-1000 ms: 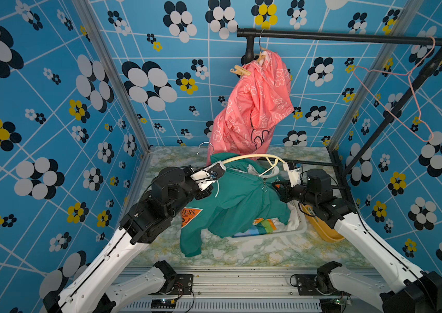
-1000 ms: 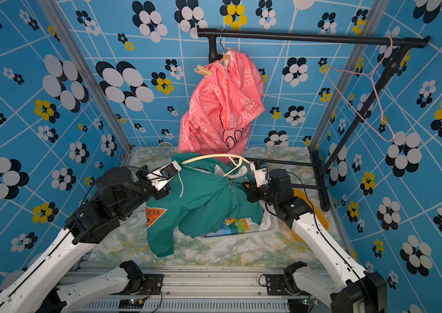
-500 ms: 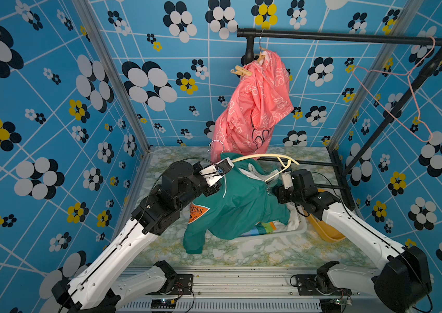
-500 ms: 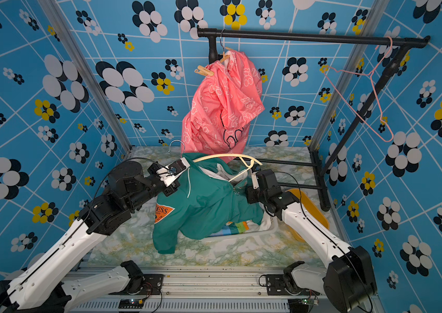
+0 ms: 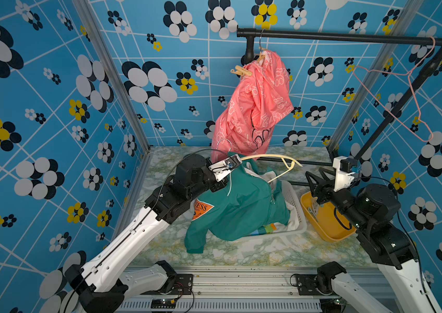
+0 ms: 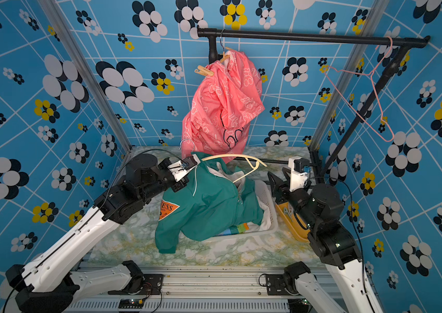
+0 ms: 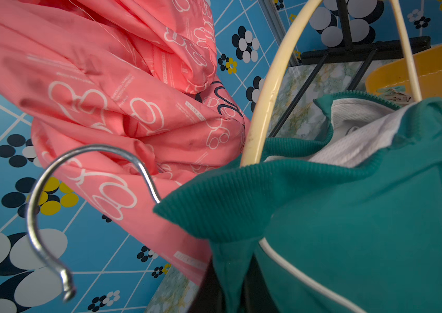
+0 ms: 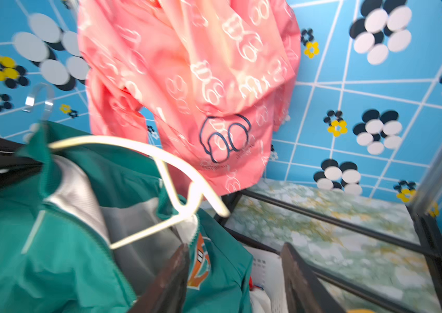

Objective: Remove the clothespins securing jackets to the hanger
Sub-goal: Remove the jacket from the hanger.

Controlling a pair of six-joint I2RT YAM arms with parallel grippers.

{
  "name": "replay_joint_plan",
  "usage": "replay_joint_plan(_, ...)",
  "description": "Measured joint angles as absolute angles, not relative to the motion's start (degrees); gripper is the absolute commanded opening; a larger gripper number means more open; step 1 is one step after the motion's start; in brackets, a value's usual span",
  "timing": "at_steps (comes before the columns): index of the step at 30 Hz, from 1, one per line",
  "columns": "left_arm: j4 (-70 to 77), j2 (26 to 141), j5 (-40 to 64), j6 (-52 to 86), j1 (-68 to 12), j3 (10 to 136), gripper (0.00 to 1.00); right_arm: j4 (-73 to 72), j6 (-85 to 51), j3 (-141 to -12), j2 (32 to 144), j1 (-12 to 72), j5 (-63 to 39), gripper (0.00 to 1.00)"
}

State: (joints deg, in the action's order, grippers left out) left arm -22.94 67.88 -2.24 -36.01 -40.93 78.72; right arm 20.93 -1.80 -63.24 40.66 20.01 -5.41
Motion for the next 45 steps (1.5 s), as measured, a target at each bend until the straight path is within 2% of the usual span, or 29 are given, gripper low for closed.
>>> replay_joint_plan(5, -27.2, 72.6, -3.0, -38.7, -46.3, 83.9, 0.00, 21.5, 4.2, -66.5, 47.7, 27.2, -8.4, 0.56)
replay_joint_plan(11, -33.7, 77.5, -4.6, -41.7, -49.9, 88.9, 0.00, 22.3, 13.8, -68.3, 56.5, 40.1, 1.5, 0.53)
replay_joint_plan(16, -35.3, 78.6, -4.8, -42.3, -50.8, 89.6, 0.00, 23.1, 17.9, -69.4, 60.2, 42.8, 7.1, 0.53)
replay_joint_plan(19, -35.7, 78.6, -4.8, -42.8, -51.4, 90.0, 0.00, 23.7, 19.1, -69.5, 60.8, 43.0, 9.3, 0.49)
replay_joint_plan(20, -35.8, 78.6, -4.7, -43.0, -51.5, 90.0, 0.00, 23.8, 19.4, -69.5, 60.9, 43.0, 10.2, 0.45)
replay_joint_plan(25, -37.2, 78.5, -5.0, -49.1, -51.4, 90.1, 0.00, 28.2, 23.9, -69.6, 61.7, 43.9, 9.3, 0.07)
replay_joint_plan(27, -38.4, 78.0, -4.2, -55.7, -51.3, 90.1, 0.00, 31.1, 24.8, -69.6, 61.3, 44.0, 5.5, 0.01)
replay_joint_plan(30, -39.1, 77.3, -4.2, -57.5, -51.5, 90.1, 0.02, 31.6, 25.8, -69.5, 60.9, 44.4, 5.0, 0.00)
replay_joint_plan(32, -38.7, 77.3, -4.3, -57.1, -51.5, 89.9, 0.06, 31.1, 25.8, -69.5, 61.0, 44.4, 5.5, 0.00)
replay_joint_plan(35, -37.8, 77.3, -4.1, -56.6, -51.5, 89.0, 0.21, 31.0, 25.7, -69.0, 60.8, 44.4, 6.1, 0.00)
replay_joint_plan(41, -34.9, 77.2, -4.3, -51.9, -51.5, 86.9, 0.64, 29.1, 24.5, -67.2, 59.9, 44.4, 10.1, 0.00)
replay_joint_plan(45, -33.1, 76.6, -4.8, -49.6, -50.9, 86.1, 0.71, 27.8, 24.4, -67.1, 59.9, 44.3, 12.3, 0.01)
